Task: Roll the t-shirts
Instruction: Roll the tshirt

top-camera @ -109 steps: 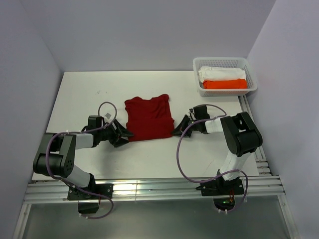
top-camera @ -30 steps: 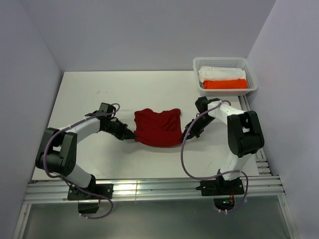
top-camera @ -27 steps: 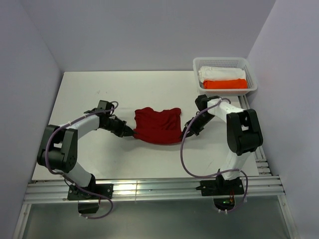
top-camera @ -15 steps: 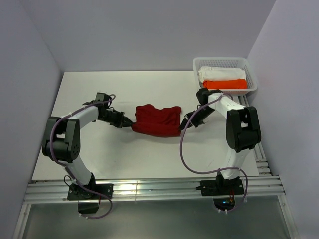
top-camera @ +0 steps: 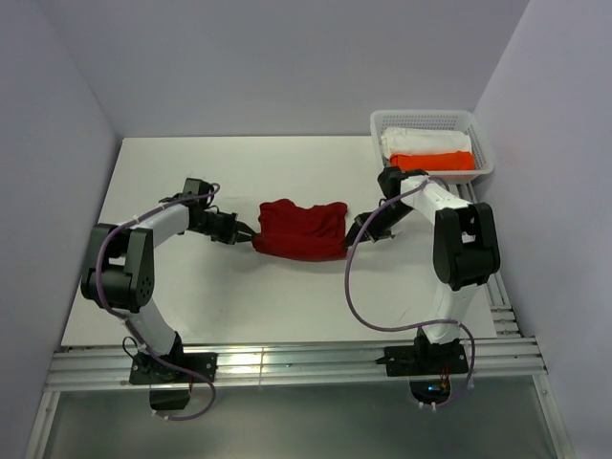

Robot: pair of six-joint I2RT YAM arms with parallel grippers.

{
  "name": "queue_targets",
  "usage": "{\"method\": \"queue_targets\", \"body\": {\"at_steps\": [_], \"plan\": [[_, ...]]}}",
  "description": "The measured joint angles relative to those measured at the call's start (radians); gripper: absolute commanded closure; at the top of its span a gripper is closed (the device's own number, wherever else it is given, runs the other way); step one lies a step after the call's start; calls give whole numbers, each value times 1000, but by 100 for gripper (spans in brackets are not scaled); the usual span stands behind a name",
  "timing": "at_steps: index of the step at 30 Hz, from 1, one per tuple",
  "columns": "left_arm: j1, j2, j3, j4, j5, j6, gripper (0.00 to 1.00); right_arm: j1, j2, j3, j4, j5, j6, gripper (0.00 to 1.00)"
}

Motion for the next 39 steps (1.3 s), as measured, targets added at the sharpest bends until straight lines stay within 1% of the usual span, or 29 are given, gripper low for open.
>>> {"method": "queue_targets", "body": {"at_steps": [6,12,18,23,28,33,39], "plan": [[1,0,5,43,-4,-85,100,-24,19,55,-10,-6,54,100],[2,9,14,97,-11,-180,99,-51,77,117,-17,-19,132,100],[7,116,96,120,-15,-227,100,-64,168,196,-14,-24,194,100],[26,184,124,152,-14,-276,100,-65,219,225,-2,-29,269,100],[45,241,155,189,-15,-322,100,-65,230,230,56,-31,380,100],[48,325,245,201,-22,-332,100,-65,230,227,146,-11,481,100],[48,379,316,208,-27,-320,100,-65,234,209,214,14,534,100]]}}
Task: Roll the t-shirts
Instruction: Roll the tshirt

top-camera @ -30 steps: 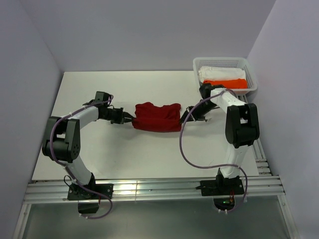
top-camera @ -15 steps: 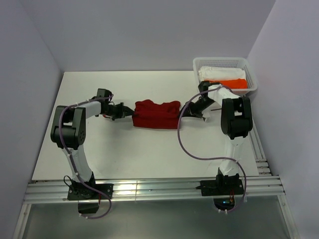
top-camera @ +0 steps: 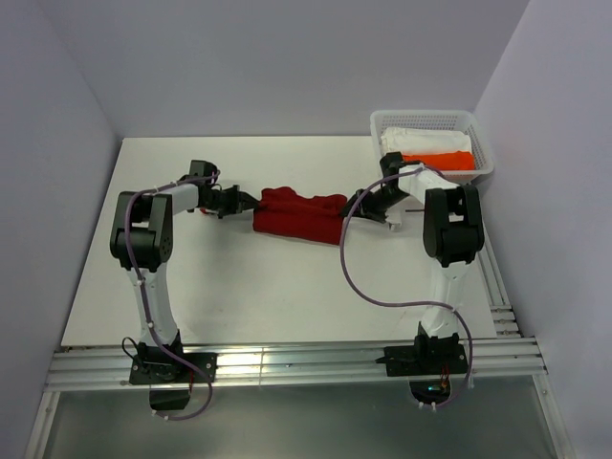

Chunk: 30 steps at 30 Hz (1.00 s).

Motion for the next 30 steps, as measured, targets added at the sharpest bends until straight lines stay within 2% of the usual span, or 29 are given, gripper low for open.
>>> {"method": "queue_targets", "body": {"at_steps": [8,13,14,16,17,18,20,21,23,24,25,26,30], "plan": [[0,17,20,-3,-1,19,99,0,13,-50,51,19,15,100],[-5,36,44,20,-2,29,83,0,13,-101,111,25,33,100],[-5,38,44,28,-3,29,75,0,11,-108,129,27,38,100],[-6,40,44,49,-11,28,64,0,-4,-131,184,34,49,90],[-5,42,44,61,-16,27,54,-1,-10,-140,202,40,51,86],[-4,45,45,71,-21,29,49,-2,-14,-143,214,47,53,77],[-3,48,46,90,-26,24,36,-2,-14,-140,226,62,47,65],[-3,50,46,99,-29,23,32,-3,-14,-138,229,72,39,54],[-3,52,47,116,-31,15,26,-9,-10,-122,224,88,16,45],[-3,52,47,124,-31,14,26,-13,-9,-110,223,97,1,31],[-3,53,46,128,-33,10,26,-17,-8,-99,223,103,-10,26],[-3,53,46,132,-34,9,25,-20,-8,-90,227,111,-23,17],[-3,53,45,145,-40,9,23,-31,-27,-93,261,149,-62,15]]}}
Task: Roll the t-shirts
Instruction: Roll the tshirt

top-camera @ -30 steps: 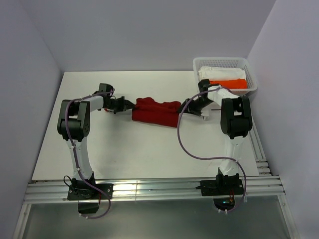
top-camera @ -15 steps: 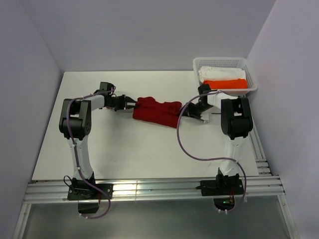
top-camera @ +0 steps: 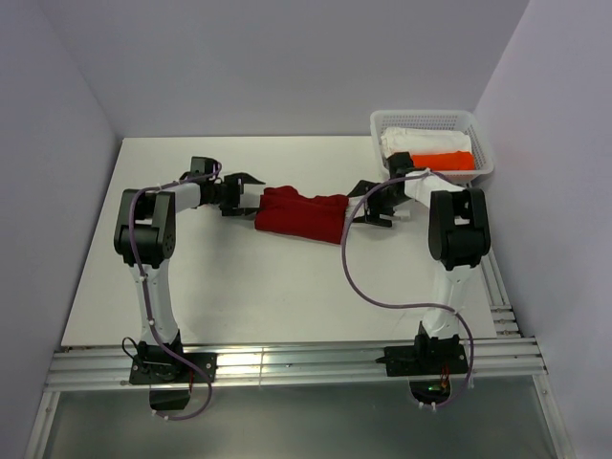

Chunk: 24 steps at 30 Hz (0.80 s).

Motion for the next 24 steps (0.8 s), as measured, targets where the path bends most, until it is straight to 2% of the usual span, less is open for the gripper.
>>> {"method": "queue_targets", "body": {"at_steps": [1,7,10,12,13,14,15,16,17,20,24], "plan": [[0,0,0,1,-5,5,18,-4,-11,-8,2,9,-12,15],[0,-6,26,0,-9,56,10,-47,-136,-74,24,63,-113,16],[5,-43,30,-8,-8,101,5,-63,-233,-121,48,75,-193,23],[12,-86,30,-19,-8,144,6,-63,-288,-137,63,63,-262,33],[16,-113,29,-32,-8,171,6,-56,-306,-138,67,53,-304,35],[22,-144,29,-53,-13,208,6,-47,-318,-137,72,41,-343,50],[27,-180,27,-76,-20,251,6,-34,-324,-137,75,30,-386,58],[33,-222,24,-108,-31,299,8,-18,-327,-138,77,18,-421,63],[37,-254,21,-133,-41,335,10,2,-329,-146,87,9,-453,81],[49,-386,-31,-164,-61,451,26,72,-332,-190,121,-21,-526,100],[39,-510,-170,-104,-33,536,42,167,-328,-204,145,-45,-587,100]]}}
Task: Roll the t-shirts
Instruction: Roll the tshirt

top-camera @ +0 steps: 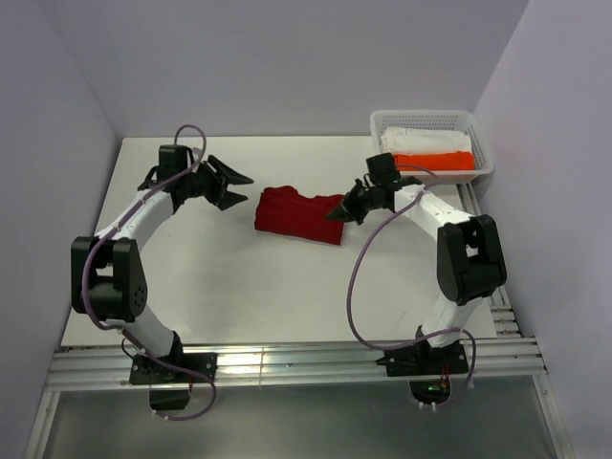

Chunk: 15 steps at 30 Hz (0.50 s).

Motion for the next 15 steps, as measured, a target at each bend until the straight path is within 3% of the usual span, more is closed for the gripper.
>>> {"method": "queue_targets", "body": {"at_steps": [8,15], "plan": [[-128,131,-36,84,43,90,63,104,90,34,214,-27,-8,100],[-137,305,73,100,63,139,64,120,219,58,330,-14,27,100]]}}
